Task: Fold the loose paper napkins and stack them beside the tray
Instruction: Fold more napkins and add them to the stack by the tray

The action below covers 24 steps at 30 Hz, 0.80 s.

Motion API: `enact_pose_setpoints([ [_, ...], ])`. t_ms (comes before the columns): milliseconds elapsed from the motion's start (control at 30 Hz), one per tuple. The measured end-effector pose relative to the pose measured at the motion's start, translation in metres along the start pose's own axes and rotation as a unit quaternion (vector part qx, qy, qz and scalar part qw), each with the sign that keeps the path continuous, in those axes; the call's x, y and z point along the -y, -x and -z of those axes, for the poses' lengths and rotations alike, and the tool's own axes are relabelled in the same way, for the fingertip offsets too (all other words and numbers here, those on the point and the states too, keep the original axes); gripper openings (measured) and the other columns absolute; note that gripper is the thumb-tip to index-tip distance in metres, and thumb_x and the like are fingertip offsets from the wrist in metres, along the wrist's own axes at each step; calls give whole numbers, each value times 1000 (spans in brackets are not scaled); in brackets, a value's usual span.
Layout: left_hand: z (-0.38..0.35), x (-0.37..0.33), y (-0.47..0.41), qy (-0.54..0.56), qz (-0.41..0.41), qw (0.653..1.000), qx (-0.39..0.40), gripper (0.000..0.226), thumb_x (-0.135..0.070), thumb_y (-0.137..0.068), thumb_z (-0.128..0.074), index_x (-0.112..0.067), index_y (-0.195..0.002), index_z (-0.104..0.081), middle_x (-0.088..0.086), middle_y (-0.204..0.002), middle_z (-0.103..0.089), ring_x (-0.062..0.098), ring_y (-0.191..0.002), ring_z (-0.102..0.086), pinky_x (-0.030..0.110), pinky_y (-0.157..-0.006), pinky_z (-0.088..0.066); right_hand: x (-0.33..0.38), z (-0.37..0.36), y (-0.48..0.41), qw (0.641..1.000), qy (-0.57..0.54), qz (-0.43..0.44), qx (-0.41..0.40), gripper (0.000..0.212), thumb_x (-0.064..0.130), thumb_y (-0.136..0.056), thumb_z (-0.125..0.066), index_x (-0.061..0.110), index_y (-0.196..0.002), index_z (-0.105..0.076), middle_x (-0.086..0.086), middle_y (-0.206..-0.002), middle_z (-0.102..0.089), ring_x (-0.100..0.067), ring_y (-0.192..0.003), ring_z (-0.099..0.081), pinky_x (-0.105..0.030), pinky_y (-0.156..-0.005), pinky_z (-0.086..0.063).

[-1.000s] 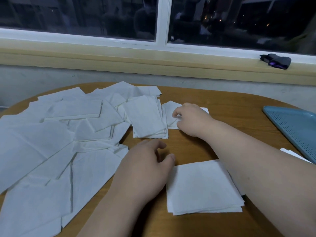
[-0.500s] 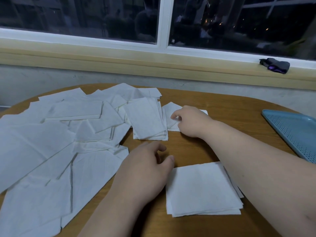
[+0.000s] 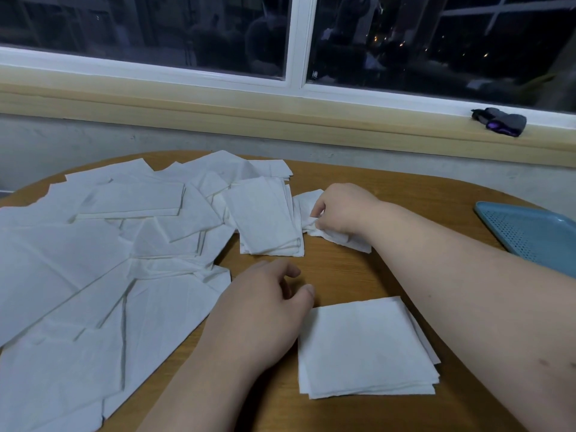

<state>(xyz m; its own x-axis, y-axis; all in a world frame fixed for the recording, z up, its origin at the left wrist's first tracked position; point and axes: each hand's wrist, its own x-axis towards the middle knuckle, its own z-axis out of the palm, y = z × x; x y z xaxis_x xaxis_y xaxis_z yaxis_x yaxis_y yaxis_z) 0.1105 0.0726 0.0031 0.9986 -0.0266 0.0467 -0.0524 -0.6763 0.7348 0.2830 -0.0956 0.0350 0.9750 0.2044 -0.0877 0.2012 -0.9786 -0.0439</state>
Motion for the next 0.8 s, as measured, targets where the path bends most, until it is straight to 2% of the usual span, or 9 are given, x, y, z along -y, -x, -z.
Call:
enact_pose_setpoints([
  [133,0,0,-1,-2,0,1000,0,29,-54,-90,-58,-41,-116,-61,-20,-91,-58,-3,-86,-55,17,-71,-44,2,1,-3,999,45,20,-2,23,36,-96,-58,33,-111,-75,11,-104,-71,-13,-88,-61,-28,-64,-48],
  [200,0,0,-1,-1,2,1000,1,28,-54,-90,-58,-42,-115,-61,-20,-90,-58,-3,-86,-56,18,-70,-44,3,0,-4,997,72,33,-2,24,37,-98,-54,31,-106,-76,8,-97,-71,-16,-85,-64,-32,-69,-56],
  [267,0,0,-1,-1,4,1000,3,28,-54,-90,-58,-42,-115,-61,-20,-90,-59,-2,-86,-56,19,-70,-44,2,-2,-4,994,99,42,-11,26,32,-100,-50,26,-106,-74,3,-99,-71,-20,-87,-65,-37,-74,-58],
  [400,1,-1,-1,-2,4,1000,7,29,-54,-90,-58,-42,-116,-61,-20,-91,-59,-2,-86,-57,19,-69,-44,-8,3,9,990,84,26,-110,24,23,-103,-41,23,-106,-65,1,-102,-59,-20,-81,-57,-38,-69,-53],
  [500,3,0,1,3,3,1000,9,28,-53,-91,-58,-42,-116,-61,-20,-90,-59,-2,-85,-57,19,-70,-45,-10,21,41,980,21,18,-197,20,24,-103,-43,22,-105,-62,4,-103,-57,-15,-87,-52,-34,-72,-47],
  [600,5,0,2,6,3,1000,10,25,-51,-92,-58,-42,-115,-61,-20,-90,-60,-3,-83,-57,18,-69,-44,-9,38,91,966,-106,-11,-236,11,29,-101,-50,27,-100,-60,11,-88,-61,-8,-75,-54,-34,-64,-49],
  [667,6,-1,3,2,1,1000,9,24,-47,-93,-56,-42,-116,-62,-20,-90,-60,-3,-82,-57,17,-67,-43,-7,46,125,947,-192,-15,-257,8,31,-99,-55,31,-92,-60,12,-81,-63,-9,-70,-57,-35,-63,-50],
  [733,6,0,4,-3,3,1000,11,24,-40,-95,-54,-41,-117,-62,-20,-89,-61,-3,-83,-57,17,-67,-42,-4,51,152,934,-256,0,-248,12,27,-98,-58,32,-87,-61,12,-78,-63,-3,-74,-57,-31,-60,-47],
  [800,7,0,5,-9,7,1000,18,25,-33,-96,-51,-41,-116,-62,-20,-89,-62,-3,-83,-57,18,-67,-42,-4,52,168,938,-298,15,-178,14,23,-96,-59,31,-86,-65,11,-81,-65,1,-75,-59,-29,-61,-47],
])
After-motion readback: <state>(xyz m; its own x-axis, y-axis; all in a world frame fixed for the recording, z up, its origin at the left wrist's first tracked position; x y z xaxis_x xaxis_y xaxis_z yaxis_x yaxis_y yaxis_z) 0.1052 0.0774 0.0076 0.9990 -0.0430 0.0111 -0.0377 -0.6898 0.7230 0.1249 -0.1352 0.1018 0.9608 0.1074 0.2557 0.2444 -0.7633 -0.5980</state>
